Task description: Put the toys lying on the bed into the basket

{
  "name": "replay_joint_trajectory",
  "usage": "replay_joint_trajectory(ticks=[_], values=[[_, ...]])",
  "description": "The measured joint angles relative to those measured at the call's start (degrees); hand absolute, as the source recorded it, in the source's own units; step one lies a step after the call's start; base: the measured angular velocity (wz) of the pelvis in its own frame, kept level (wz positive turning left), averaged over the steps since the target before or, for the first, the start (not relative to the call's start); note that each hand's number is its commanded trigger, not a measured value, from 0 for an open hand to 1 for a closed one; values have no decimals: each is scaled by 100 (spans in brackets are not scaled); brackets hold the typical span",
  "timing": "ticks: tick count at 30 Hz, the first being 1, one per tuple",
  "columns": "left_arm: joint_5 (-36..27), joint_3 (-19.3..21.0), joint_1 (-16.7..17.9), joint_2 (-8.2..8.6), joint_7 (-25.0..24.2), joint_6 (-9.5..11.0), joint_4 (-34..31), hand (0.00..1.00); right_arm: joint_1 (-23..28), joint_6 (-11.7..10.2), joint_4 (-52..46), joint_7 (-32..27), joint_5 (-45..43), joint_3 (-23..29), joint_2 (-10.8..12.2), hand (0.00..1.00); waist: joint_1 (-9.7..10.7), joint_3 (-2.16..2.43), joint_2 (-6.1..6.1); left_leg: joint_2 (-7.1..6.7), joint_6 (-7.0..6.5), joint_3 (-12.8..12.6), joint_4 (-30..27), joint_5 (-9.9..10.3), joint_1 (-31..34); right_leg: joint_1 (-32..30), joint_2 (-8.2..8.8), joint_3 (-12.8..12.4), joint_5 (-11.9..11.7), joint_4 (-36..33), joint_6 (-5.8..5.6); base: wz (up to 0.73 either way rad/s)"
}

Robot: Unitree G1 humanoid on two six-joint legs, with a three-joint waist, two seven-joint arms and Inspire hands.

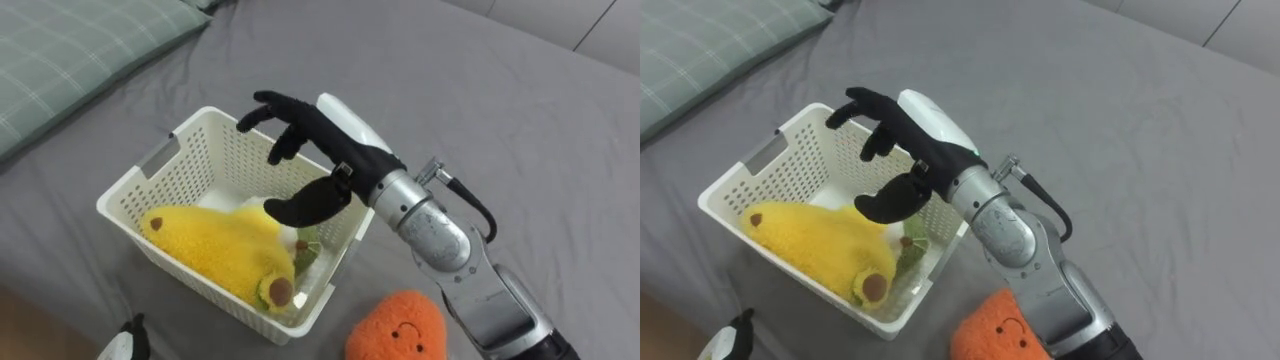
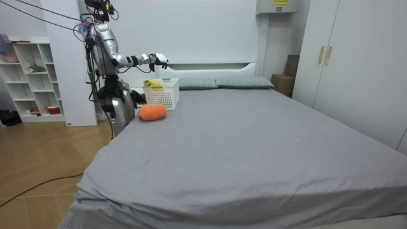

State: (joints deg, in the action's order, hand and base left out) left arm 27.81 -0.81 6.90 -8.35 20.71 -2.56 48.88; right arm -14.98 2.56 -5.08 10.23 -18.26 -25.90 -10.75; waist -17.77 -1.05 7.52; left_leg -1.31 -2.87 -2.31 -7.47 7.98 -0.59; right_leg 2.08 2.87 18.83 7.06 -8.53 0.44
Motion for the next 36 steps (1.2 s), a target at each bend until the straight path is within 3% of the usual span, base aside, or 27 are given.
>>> replay_joint_trajectory(ticks=[21, 28, 32, 34, 36], values=[[-5, 14, 33, -5, 61, 0, 8, 0, 127, -6, 49, -192, 328, 122, -128, 0, 103, 0, -46, -3, 0, -24, -5, 0, -56, 25, -8, -152, 1, 2, -1, 0], [-5, 132, 55, 74, 126, 12, 18, 0, 672, -70, 248, -446, 694, 757, -134, 0, 344, -17, -114, -8, -14, -84, -17, 11, -107, 82, -4, -222, -1, 6, -5, -3], [-19, 163, 60, 130, 175, 29, 83, 0, 858, -70, 291, -505, 922, 966, -142, 0, 481, 10, -175, 4, -16, -177, -1, 13, -184, 92, -12, -311, -2, -4, -5, -13], [-21, 154, 79, 129, 265, 51, 232, 0, 955, -85, 406, -674, 1175, 986, -143, 0, 635, 49, -246, 5, -16, -197, 6, 13, -230, 125, -10, -314, -2, -10, -6, -3], [-20, 163, 102, 129, 291, 50, 238, 0, 989, -110, 561, -784, 1219, 1027, -139, 0, 734, 44, -276, 9, -16, -223, 7, 13, -251, 130, -15, -352, -3, -10, -5, -6]])
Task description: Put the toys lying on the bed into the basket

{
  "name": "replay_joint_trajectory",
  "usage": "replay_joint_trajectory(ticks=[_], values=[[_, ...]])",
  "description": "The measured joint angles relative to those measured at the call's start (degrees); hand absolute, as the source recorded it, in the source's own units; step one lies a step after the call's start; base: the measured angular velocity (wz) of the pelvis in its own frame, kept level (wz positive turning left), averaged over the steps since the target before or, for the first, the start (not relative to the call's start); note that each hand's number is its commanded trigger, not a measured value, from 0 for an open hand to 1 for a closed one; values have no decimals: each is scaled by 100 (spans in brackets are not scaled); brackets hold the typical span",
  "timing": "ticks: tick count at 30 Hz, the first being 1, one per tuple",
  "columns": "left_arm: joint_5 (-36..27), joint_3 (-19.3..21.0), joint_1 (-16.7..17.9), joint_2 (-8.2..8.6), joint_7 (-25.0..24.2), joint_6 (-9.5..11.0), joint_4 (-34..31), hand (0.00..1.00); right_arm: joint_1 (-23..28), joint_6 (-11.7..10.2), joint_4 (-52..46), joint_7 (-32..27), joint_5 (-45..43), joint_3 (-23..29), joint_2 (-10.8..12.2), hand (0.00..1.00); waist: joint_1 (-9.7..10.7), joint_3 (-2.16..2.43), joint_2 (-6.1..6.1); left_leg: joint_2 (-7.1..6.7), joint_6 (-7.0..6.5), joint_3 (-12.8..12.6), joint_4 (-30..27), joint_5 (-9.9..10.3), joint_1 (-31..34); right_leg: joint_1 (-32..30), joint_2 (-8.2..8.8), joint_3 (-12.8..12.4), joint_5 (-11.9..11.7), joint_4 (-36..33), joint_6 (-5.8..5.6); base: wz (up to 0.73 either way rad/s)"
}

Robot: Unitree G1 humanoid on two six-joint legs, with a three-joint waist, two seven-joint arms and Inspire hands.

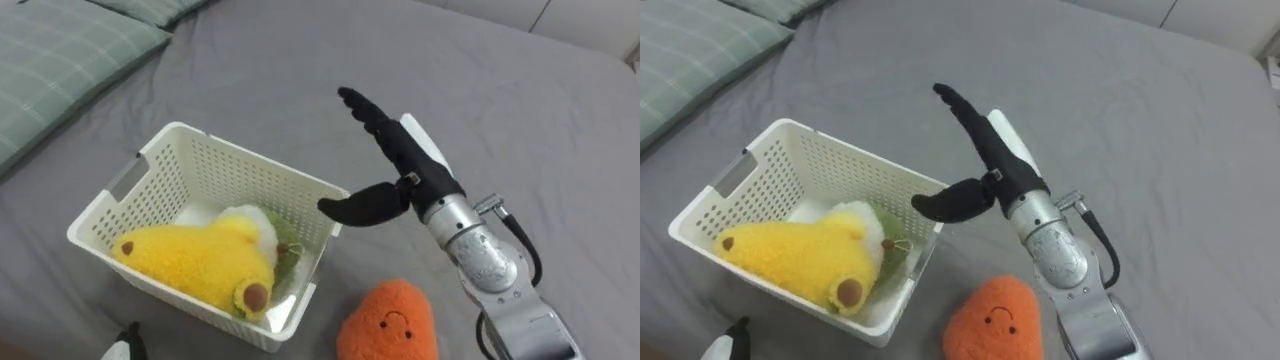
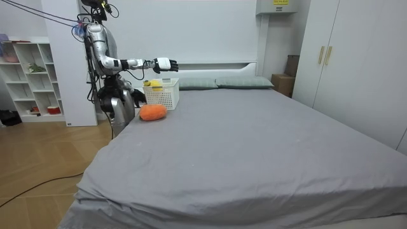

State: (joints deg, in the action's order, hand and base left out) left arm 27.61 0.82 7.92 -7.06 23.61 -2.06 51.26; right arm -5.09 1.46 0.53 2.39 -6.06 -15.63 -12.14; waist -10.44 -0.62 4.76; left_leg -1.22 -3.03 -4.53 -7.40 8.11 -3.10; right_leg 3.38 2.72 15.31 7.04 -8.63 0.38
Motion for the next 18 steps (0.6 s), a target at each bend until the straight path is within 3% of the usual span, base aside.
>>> replay_joint_trajectory(ticks=[7, 15, 18], values=[[-10, 132, 62, 108, -4, 2, -56, 0, 331, -22, 177, -326, 37, 625, 4, 0, 153, 25, -30, 36, 6, -149, -1, 20, -18, -45, -38, -164, -18, -8, 8, -11], [-117, 130, 95, 106, -3, 111, 64, 0, 771, -142, 753, -630, 887, 811, 0, 0, 377, 66, -66, 44, 6, -200, 5, 49, -55, -30, -56, -234, -22, -5, 5, -4], [-188, 121, 161, 106, 18, 121, 102, 0, 935, -141, 1011, -681, 1026, 803, 0, 0, 412, 55, -122, 56, 6, -282, 6, 64, -53, -47, -65, -276, -27, -6, 2, -12]])
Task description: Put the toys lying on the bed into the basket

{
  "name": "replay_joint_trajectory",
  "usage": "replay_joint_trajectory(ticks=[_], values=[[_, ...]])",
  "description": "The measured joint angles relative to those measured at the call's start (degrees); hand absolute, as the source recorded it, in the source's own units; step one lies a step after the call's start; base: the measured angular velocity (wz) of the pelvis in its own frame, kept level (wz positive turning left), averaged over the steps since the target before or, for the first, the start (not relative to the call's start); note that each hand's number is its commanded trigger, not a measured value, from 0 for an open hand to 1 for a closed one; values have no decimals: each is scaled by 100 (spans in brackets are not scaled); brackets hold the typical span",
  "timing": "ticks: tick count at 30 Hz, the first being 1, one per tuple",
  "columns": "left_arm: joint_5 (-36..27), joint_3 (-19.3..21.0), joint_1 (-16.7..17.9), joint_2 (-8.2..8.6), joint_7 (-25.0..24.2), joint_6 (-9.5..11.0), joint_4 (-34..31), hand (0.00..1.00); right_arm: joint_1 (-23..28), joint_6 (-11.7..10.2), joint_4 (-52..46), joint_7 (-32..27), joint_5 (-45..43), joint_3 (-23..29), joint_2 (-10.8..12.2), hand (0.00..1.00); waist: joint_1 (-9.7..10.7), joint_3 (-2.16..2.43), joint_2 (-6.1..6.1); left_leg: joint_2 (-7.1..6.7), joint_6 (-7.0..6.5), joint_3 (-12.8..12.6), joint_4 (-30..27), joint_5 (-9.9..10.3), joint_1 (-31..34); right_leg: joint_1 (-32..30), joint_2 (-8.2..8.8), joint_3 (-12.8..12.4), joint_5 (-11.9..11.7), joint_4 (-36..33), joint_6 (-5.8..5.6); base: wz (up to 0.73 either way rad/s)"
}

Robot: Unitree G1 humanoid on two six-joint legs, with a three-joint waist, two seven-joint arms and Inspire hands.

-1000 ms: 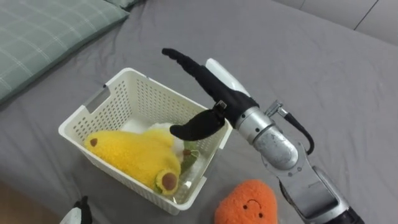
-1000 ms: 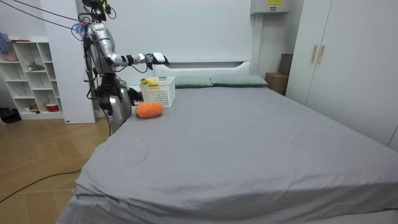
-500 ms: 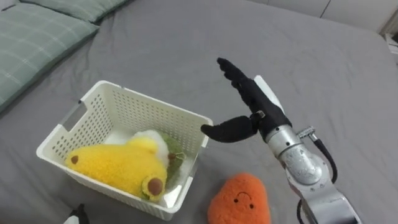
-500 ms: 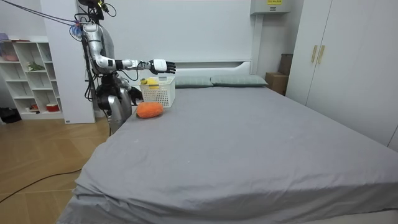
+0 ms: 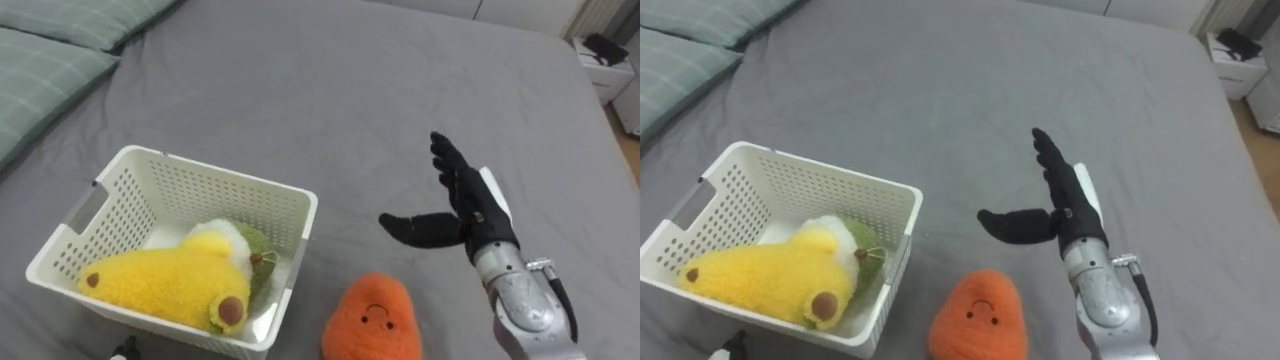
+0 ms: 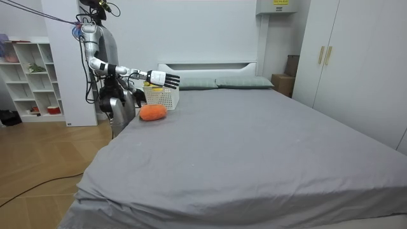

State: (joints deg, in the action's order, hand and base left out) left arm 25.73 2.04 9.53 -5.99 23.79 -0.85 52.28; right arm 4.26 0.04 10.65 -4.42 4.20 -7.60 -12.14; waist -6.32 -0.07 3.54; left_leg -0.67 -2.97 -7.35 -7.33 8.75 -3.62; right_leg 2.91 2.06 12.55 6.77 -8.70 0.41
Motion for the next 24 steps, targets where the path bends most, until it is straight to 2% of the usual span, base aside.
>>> replay_joint_trajectory(ticks=[7, 10, 14, 20, 24], values=[[-141, 2, 0, 30, 39, 13, 18, 0, 89, -14, 301, -16, -2, 2, 3, 0, 139, 10, 1, 3, 2, -13, -1, 4, -1, -20, -2, -4, 0, 1, 1, -1], [-140, 1, -1, 33, 30, 12, 16, 0, 89, -17, 519, 33, -42, 2, 15, 0, 136, 32, 31, 2, 2, -15, 0, 4, 22, -59, -2, -10, 0, -4, 1, 0], [-137, -2, -1, 33, 30, 12, 15, 0, 87, -26, 882, 39, -203, 1, 101, 0, 143, 34, 35, 3, 2, -14, 1, 4, 62, -69, -3, -6, -1, -5, 1, 0], [-151, -46, -1, 33, 30, 19, 3, 0, 73, -29, 1690, 103, -191, -59, 215, 0, 120, 11, 9, 2, -4, -15, 1, 16, 85, -83, -1, -27, -2, 0, -1, 0], [-148, -119, -2, 30, 33, 27, 2, 0, 65, -29, 1999, 247, -87, -273, 250, 0, 126, -24, -28, 2, -4, -7, -1, 24, 108, -91, -2, 7, 0, 10, -3, 1]])
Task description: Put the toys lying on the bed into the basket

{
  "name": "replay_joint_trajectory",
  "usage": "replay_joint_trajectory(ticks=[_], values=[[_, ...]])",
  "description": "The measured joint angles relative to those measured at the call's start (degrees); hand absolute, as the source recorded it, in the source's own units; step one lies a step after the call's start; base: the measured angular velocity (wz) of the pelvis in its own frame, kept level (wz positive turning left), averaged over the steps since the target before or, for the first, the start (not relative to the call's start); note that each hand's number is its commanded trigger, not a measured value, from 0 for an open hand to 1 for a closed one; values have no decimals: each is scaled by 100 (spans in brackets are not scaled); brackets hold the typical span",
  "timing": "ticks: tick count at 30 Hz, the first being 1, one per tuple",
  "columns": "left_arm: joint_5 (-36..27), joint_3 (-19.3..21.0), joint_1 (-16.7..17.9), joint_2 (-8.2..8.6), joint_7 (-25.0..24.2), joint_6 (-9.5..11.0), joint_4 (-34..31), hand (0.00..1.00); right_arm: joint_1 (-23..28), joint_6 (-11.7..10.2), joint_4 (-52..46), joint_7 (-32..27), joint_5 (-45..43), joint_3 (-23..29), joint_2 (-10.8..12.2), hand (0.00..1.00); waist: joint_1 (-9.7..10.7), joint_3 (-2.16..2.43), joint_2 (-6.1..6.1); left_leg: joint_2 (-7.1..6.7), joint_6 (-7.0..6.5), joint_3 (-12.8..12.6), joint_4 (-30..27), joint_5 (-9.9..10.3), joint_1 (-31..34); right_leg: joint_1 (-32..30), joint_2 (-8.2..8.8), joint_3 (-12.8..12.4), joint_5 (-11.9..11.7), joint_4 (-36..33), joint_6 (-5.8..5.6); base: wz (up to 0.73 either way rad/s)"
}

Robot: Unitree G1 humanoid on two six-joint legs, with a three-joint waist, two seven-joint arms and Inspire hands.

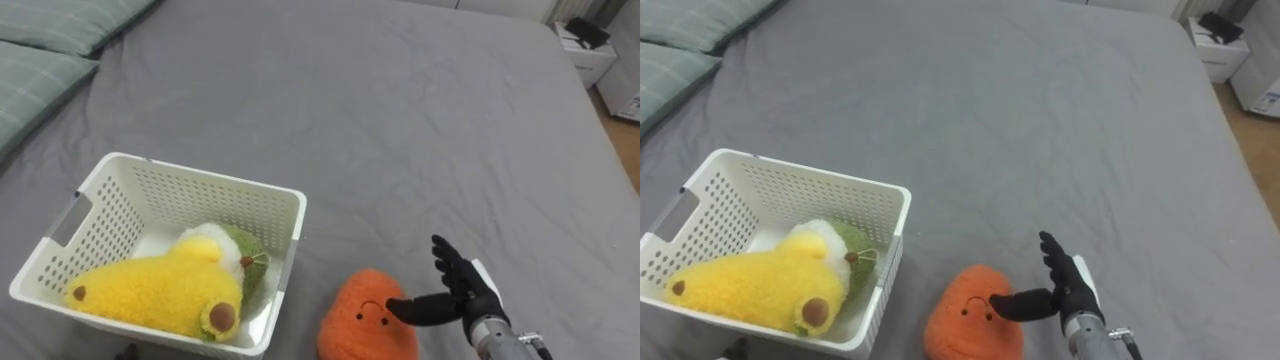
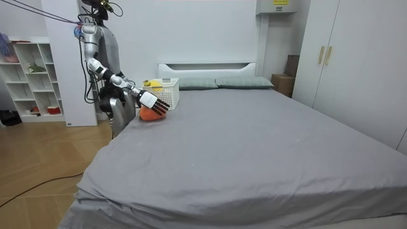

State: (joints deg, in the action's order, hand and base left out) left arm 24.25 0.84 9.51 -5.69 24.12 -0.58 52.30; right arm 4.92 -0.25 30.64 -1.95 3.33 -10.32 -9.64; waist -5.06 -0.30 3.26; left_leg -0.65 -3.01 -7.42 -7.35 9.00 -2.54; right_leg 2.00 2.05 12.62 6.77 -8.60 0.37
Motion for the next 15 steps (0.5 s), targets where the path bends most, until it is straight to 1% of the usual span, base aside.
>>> replay_joint_trajectory(ticks=[4, 8, 14, 15], values=[[5, -20, -3, 0, -1, 20, -18, 0, -94, -2, 355, 151, 43, -216, 14, 0, 12, -2, 0, -5, 2, 43, -1, 1, 23, 3, 1, 17, 6, 16, -6, 5], [9, -57, 3, 2, -1, 17, -154, 0, -97, -2, 504, 247, -124, -254, 41, 0, 8, -9, -9, -10, 1, 80, -4, 3, 63, 2, 0, 36, 5, 70, -9, 6], [6, -170, -1, 25, 43, 19, -216, 0, -98, -19, 635, 360, -228, -421, 39, 0, 9, -9, -12, -7, 14, 169, -9, 10, 97, 6, -4, 152, 6, 88, -8, 7], [6, -172, -8, 42, 42, 23, -213, 0, -99, -24, 698, 411, -327, -440, 48, 11, 5, -8, -10, -8, 14, 171, -8, 10, 98, 6, -3, 152, 6, 88, -9, 0]])
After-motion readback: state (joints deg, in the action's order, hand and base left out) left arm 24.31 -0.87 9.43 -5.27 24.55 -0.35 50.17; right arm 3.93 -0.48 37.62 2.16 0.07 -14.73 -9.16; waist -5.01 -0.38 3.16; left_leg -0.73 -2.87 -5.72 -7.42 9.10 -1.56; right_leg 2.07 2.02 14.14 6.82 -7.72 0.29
